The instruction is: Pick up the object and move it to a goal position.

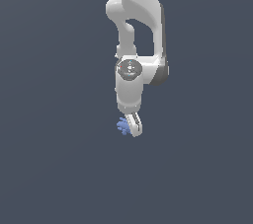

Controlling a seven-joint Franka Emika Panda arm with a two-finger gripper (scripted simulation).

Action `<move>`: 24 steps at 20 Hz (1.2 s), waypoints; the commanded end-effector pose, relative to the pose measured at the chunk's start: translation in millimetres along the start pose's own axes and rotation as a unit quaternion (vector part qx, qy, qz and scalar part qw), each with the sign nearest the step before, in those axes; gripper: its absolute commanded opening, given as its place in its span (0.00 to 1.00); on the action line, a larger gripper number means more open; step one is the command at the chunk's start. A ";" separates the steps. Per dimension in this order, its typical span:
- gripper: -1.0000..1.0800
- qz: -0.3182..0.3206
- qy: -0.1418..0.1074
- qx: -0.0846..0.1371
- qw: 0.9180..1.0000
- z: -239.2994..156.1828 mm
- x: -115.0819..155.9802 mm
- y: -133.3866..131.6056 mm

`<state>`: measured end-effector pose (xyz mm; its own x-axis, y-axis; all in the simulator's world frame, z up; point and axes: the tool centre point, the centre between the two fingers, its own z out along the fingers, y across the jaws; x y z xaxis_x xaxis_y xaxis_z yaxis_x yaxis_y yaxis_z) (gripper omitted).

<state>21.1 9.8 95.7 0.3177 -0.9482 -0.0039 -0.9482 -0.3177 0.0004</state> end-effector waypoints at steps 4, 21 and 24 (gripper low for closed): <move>0.96 0.032 0.002 0.000 1.000 2.3 0.4 -1.3; 0.96 0.040 0.002 0.000 0.999 42.7 0.6 -0.2; 0.96 0.040 0.002 0.000 0.999 51.2 0.6 -0.6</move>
<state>24.2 9.7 53.1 0.2404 -0.9707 0.0011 -0.9707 -0.2404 -0.0070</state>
